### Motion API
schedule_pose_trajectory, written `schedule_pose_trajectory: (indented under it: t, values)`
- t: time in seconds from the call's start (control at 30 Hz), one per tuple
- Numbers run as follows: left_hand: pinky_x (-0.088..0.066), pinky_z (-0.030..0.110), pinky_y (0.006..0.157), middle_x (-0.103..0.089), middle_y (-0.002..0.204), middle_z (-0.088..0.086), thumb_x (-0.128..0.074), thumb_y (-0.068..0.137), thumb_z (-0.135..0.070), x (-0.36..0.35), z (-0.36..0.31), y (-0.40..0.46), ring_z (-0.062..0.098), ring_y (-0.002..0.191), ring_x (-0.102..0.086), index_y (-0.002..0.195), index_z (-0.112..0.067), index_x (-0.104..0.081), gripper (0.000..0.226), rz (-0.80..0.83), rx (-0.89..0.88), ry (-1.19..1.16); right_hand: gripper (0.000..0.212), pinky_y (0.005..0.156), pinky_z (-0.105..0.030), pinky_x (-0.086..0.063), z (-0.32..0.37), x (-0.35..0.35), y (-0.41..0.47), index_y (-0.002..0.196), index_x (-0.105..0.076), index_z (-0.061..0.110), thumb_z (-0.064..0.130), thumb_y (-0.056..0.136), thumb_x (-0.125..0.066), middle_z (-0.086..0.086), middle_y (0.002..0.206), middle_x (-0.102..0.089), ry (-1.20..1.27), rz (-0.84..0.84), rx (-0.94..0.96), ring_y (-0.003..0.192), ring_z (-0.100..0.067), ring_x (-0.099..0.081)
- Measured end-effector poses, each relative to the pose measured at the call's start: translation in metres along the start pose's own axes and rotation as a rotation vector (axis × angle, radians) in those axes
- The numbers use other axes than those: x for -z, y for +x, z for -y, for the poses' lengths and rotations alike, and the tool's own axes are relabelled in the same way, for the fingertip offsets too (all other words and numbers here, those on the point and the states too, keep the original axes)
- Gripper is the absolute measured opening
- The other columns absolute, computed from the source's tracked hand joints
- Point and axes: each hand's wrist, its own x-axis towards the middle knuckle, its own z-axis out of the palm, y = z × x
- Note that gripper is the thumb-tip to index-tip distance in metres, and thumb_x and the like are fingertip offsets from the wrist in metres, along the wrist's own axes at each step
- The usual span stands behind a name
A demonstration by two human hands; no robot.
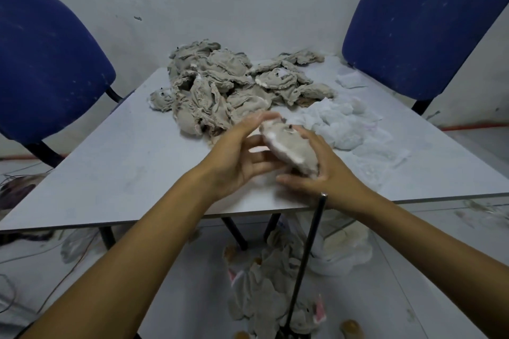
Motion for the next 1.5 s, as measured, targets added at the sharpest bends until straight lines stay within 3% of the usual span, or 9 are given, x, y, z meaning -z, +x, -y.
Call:
schedule_pose_trajectory:
  t: [0.2, 0.33, 0.5, 0.6, 0.83, 0.97, 1.07, 1.23, 1.5]
  values:
    - [-0.04, 0.021, 0.093, -0.05, 0.111, -0.001, -0.063, 0.089, -0.045, 0.01, -0.001, 0.006, 0.003, 0.104, -0.05, 0.095, -0.037, -0.07, 0.012, -0.019, -0.38, 0.831, 0.055, 0.075, -0.022, -0.055, 0.0, 0.011, 0.009, 0.132, -0.051, 0.016, -0.003, 0.084, -0.069, -0.003, 0.107, -0.071, 0.445, -0.105, -0.084, 0.095, -0.015, -0.07]
    - [-0.056, 0.04, 0.088, -0.074, 0.101, 0.008, -0.075, 0.082, -0.027, 0.012, 0.006, 0.006, 0.023, 0.098, -0.07, 0.105, -0.015, -0.071, 0.026, 0.064, -0.282, 0.646, 0.064, 0.096, -0.04, -0.053, -0.003, 0.014, 0.013, 0.135, -0.042, 0.006, 0.02, 0.081, -0.073, -0.013, 0.125, -0.064, 0.434, -0.152, -0.112, 0.113, -0.023, -0.065]
    - [-0.055, 0.054, 0.091, -0.075, 0.094, 0.015, -0.065, 0.094, -0.014, 0.005, 0.019, 0.012, 0.028, 0.089, -0.07, 0.092, -0.011, -0.073, 0.009, -0.237, -0.202, 0.444, 0.049, 0.077, -0.027, -0.054, -0.004, 0.016, 0.012, 0.122, -0.055, 0.028, 0.022, 0.081, -0.08, -0.001, 0.116, -0.043, -0.417, -0.376, 0.228, 0.096, -0.014, -0.053]
    - [-0.054, 0.052, 0.094, -0.074, 0.094, 0.017, -0.059, 0.097, -0.01, 0.006, 0.021, 0.016, 0.028, 0.088, -0.069, 0.091, -0.004, -0.072, 0.016, -0.251, -0.129, 0.293, 0.03, 0.077, -0.037, -0.05, -0.004, 0.014, 0.013, 0.116, -0.069, 0.023, 0.035, 0.089, -0.068, -0.004, 0.109, -0.039, -0.655, -0.291, 0.302, 0.097, -0.02, -0.045]
    - [-0.055, 0.049, 0.091, -0.073, 0.092, 0.011, -0.061, 0.095, -0.006, 0.009, 0.017, 0.012, 0.027, 0.086, -0.069, 0.099, -0.011, -0.066, 0.008, -0.218, -0.176, 0.209, 0.061, 0.067, -0.044, -0.054, -0.004, 0.008, 0.01, 0.135, -0.053, 0.026, 0.058, 0.083, -0.061, -0.002, 0.11, -0.032, -0.744, -0.017, 0.101, 0.083, -0.019, -0.043]
    - [-0.05, 0.041, 0.092, -0.058, 0.104, 0.0, -0.07, 0.087, -0.01, 0.008, 0.015, 0.01, 0.018, 0.098, -0.058, 0.11, -0.028, -0.053, 0.034, -0.285, -0.406, 0.824, 0.037, 0.067, -0.042, -0.051, -0.001, 0.004, 0.01, 0.112, -0.065, 0.014, 0.028, 0.081, -0.08, -0.005, 0.104, -0.041, -0.672, -0.019, 0.139, 0.083, -0.021, -0.048]
    - [-0.033, 0.023, 0.103, -0.048, 0.128, -0.001, -0.066, 0.09, -0.025, 0.013, 0.008, 0.01, 0.014, 0.123, -0.04, 0.129, -0.026, -0.056, 0.04, 0.025, -0.645, 1.255, 0.024, 0.071, -0.03, -0.044, 0.003, 0.008, 0.013, 0.1, -0.067, 0.013, 0.014, 0.08, -0.08, -0.004, 0.1, -0.043, -0.568, -0.066, 0.145, 0.083, -0.017, -0.047]
    - [-0.043, 0.037, 0.091, -0.056, 0.106, 0.003, -0.06, 0.097, -0.031, 0.016, 0.007, 0.012, 0.018, 0.102, -0.052, 0.105, -0.015, -0.062, 0.019, 0.204, -0.353, 1.214, 0.025, 0.074, -0.01, -0.045, 0.008, 0.015, 0.014, 0.098, -0.067, 0.02, 0.029, 0.079, -0.081, 0.002, 0.107, -0.042, -0.445, 0.018, 0.066, 0.088, -0.003, -0.049]
    - [-0.045, 0.021, 0.087, -0.056, 0.101, 0.004, -0.05, 0.099, -0.006, 0.007, 0.002, 0.009, 0.01, 0.091, -0.057, 0.085, -0.012, -0.065, 0.022, 0.139, -0.25, 0.673, 0.042, 0.089, -0.018, -0.045, 0.02, 0.01, 0.014, 0.101, -0.072, 0.018, 0.049, 0.073, -0.07, -0.002, 0.114, -0.047, -0.169, 0.275, -0.125, 0.104, -0.006, -0.053]
